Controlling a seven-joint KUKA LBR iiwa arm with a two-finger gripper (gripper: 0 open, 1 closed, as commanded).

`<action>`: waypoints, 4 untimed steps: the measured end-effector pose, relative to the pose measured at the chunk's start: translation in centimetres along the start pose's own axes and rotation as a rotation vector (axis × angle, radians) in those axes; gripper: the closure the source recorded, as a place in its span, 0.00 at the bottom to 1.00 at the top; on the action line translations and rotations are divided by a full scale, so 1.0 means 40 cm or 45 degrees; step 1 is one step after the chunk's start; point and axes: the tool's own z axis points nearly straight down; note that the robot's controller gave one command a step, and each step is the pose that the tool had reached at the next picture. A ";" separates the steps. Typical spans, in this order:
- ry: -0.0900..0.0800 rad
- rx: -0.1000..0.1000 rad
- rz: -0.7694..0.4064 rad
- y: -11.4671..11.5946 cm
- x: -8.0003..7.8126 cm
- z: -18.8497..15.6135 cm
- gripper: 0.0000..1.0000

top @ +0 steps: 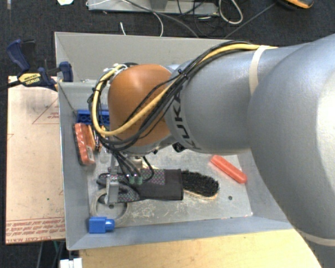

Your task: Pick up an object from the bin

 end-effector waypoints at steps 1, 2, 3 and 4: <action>-0.009 -0.002 0.006 -0.003 -0.005 -0.012 0.00; -0.010 -0.004 0.082 -0.063 0.030 0.034 0.00; -0.011 -0.006 0.286 -0.205 0.065 0.071 0.00; -0.010 -0.009 0.250 -0.302 -0.019 0.224 1.00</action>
Offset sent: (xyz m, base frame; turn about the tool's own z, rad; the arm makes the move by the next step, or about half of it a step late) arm -0.0278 -0.0544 -0.0345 0.1384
